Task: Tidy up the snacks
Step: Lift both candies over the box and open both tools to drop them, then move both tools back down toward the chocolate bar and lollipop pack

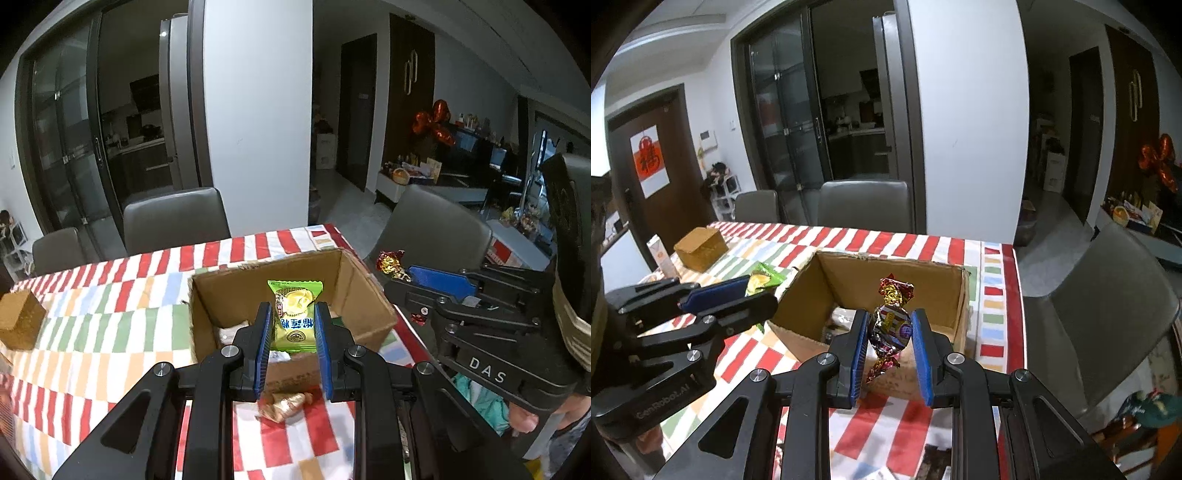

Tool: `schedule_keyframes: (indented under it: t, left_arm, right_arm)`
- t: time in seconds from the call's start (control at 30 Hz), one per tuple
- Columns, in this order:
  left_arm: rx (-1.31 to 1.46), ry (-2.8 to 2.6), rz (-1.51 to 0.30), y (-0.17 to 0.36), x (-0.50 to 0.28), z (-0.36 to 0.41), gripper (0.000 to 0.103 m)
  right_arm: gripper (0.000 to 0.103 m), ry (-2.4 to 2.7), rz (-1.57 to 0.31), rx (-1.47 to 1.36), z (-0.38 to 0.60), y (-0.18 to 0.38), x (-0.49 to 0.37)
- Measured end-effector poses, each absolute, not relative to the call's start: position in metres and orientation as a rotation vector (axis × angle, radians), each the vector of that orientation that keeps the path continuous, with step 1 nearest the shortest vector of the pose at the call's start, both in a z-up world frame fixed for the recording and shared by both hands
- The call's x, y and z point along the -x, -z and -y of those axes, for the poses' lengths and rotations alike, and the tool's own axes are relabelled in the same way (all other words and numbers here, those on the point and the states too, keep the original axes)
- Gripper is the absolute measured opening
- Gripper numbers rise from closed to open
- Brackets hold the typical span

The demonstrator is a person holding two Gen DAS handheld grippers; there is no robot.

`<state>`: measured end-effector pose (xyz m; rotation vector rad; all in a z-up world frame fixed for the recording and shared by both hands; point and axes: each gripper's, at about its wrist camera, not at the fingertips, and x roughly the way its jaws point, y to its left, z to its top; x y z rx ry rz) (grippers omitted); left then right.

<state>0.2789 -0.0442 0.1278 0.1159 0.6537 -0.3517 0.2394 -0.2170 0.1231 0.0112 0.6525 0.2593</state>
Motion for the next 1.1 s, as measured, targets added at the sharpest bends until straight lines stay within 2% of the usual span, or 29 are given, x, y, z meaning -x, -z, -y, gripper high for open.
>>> schedule_keyframes:
  t: [0.5,0.57,0.6,0.67,1.1]
  left_arm:
    - [-0.125,0.279,-0.792,-0.109,-0.35,0.047,0.024]
    - [-0.132,0.236,-0.793,-0.108,-0.352,0.044,0.037]
    - [-0.133,0.229,-0.784,-0.108,-0.349,0.043,0.039]
    - [-0.143,0.221,-0.771,-0.107,-0.344,0.04,0.045]
    - [-0.176,0.278,-0.678,-0.108,-0.264,0.043,0.049]
  right_arm:
    - [0.025,-0.224,-0.752,0.027,0.204,-0.112,-0.3]
    - [0.029,-0.213,-0.752,0.024,0.203,-0.111,-0.303]
    - [0.035,-0.206,-0.755,0.025,0.204,-0.11,-0.303]
    - [0.038,-0.19,-0.752,0.02,0.206,-0.11,-0.297]
    - [0.047,-0.165,-0.645,0.054,0.215,-0.116,-0.215]
